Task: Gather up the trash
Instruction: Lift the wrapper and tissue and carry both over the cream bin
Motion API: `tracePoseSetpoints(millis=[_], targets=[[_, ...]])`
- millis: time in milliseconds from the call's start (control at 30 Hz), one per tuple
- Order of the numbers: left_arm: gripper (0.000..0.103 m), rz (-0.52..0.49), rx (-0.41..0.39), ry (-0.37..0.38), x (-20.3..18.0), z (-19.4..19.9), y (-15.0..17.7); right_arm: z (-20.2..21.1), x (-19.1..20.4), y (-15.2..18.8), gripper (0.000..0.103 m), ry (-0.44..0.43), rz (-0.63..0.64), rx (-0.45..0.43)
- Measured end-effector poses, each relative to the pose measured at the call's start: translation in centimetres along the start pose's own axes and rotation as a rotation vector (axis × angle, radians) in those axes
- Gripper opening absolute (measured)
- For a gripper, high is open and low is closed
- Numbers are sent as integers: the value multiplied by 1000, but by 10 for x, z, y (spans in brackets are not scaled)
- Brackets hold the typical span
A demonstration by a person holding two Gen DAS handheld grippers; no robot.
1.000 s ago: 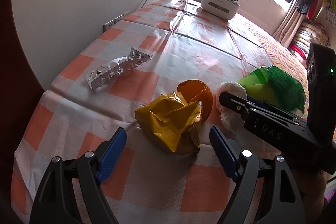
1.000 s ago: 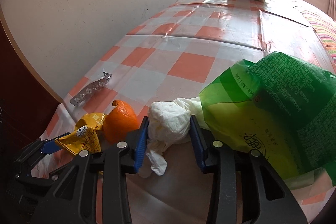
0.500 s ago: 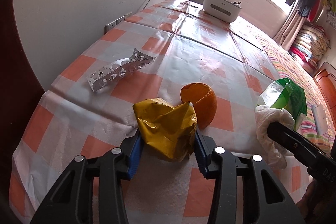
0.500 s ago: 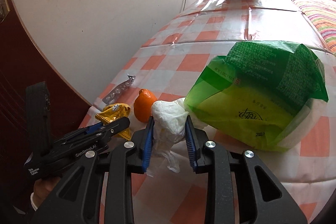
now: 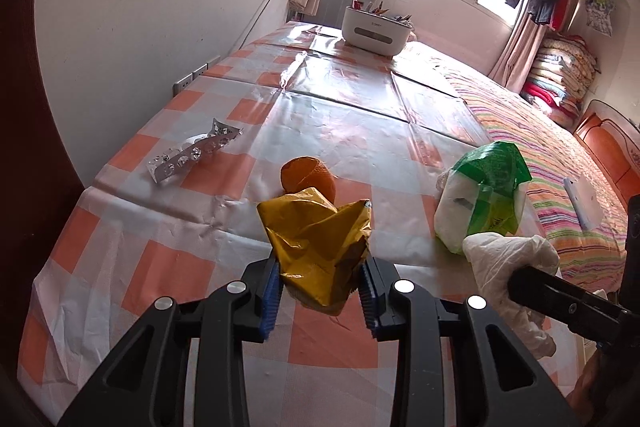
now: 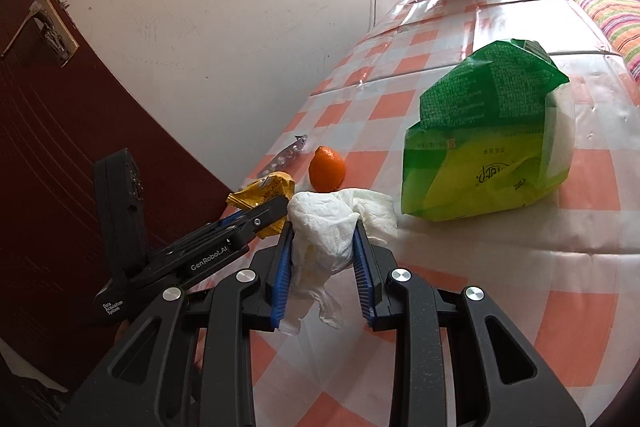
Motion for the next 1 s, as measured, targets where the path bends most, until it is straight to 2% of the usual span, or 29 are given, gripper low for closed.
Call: tracePoseSetpoints(millis=[100, 267, 533, 1000], targets=[[32, -30, -14, 11, -11, 7, 3, 6, 5, 4, 27, -34, 17, -6], [32, -54, -24, 43, -28, 11, 4, 22, 3, 6, 27, 15, 38, -42], [32, -85, -8, 102, -57, 8, 12, 43, -25, 13, 28, 106, 23, -68], [32, -174, 29, 232, -120, -2, 36, 96, -66, 21, 28, 199, -38, -157]])
Point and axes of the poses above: each gripper's, at about its wrist camera, not at the fingertips, and z roughly against the way its jaws point, x to its left, y to its underside, the point moved 8 cm from there along -z, roughly the way its jaws point, and after that the axes turned 7 degrees about y, right-handed, at the moved point
